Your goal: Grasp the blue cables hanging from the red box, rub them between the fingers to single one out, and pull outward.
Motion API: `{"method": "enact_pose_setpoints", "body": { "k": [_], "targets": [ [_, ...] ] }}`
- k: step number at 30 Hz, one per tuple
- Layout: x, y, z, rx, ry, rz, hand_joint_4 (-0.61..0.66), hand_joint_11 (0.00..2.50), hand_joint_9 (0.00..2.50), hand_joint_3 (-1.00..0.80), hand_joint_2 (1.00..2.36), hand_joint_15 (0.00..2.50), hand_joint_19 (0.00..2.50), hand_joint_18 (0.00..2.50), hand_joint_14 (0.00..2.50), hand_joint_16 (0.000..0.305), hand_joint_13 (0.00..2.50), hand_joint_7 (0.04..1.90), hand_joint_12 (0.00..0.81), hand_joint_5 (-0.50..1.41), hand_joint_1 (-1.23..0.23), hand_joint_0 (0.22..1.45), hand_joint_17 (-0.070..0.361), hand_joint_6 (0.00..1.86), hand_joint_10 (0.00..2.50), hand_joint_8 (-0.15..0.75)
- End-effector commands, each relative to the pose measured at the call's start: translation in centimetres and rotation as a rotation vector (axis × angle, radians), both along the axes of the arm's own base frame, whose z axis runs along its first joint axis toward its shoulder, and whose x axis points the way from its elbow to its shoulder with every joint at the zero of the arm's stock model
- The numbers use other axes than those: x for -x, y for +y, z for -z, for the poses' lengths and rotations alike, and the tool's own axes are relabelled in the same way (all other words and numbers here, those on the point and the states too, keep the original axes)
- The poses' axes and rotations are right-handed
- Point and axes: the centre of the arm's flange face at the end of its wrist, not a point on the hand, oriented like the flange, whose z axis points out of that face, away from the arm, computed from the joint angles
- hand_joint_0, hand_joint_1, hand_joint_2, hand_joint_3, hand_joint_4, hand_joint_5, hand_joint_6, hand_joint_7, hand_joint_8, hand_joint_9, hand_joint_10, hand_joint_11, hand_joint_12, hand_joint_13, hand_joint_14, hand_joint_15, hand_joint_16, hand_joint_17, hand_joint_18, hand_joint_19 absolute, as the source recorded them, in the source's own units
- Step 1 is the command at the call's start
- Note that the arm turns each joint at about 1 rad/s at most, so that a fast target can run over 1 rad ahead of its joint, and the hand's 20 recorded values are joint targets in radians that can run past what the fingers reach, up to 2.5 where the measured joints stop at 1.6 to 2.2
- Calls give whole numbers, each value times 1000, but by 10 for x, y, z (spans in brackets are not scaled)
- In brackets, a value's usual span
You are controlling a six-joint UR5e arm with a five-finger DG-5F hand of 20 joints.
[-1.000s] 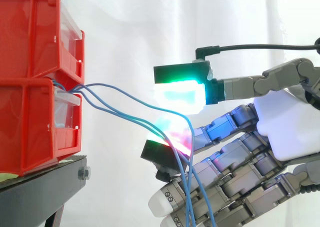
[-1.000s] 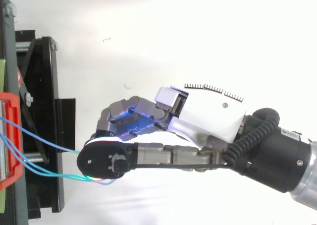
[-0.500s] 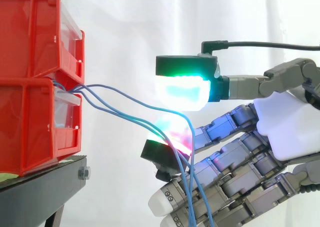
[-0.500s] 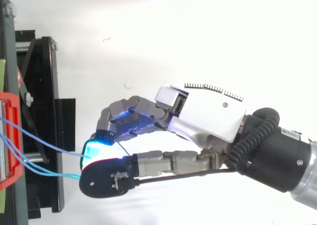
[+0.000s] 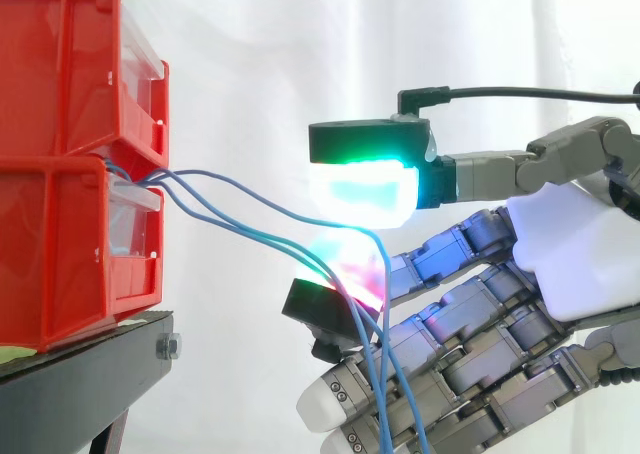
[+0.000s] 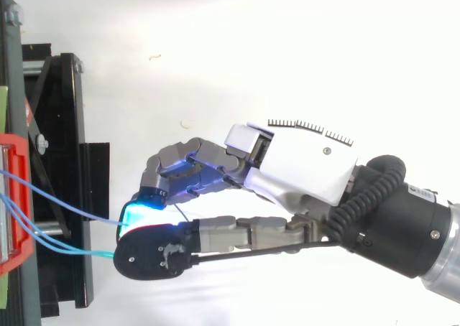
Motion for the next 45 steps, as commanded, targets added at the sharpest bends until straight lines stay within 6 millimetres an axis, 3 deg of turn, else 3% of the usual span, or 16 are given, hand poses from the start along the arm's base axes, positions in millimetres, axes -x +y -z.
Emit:
{"method": "enact_pose_setpoints", "body": {
  "k": [1,13,31,41,45],
  "targets": [
    [0,1,0,0,0,-1,200,116,571,-246,1028,0,0,0,0,52,323,1149,405,-199,-651,611,117,859,3,383],
    [1,-2,-6,0,-6,4,129,223,553,-219,1029,0,74,0,0,56,324,1105,431,-210,-738,646,126,880,6,385],
    [4,-5,-14,139,52,-14,78,250,546,-226,1029,0,150,0,0,58,271,1154,439,-208,-730,661,132,870,7,366],
    [11,-12,-6,186,112,-36,65,202,530,-196,1032,0,111,0,0,57,245,1168,432,-207,-717,661,128,872,6,363],
    [29,-17,4,179,72,-41,64,190,529,-186,1033,0,66,0,0,54,235,1187,416,-207,-718,660,121,872,7,360]
  ]
}}
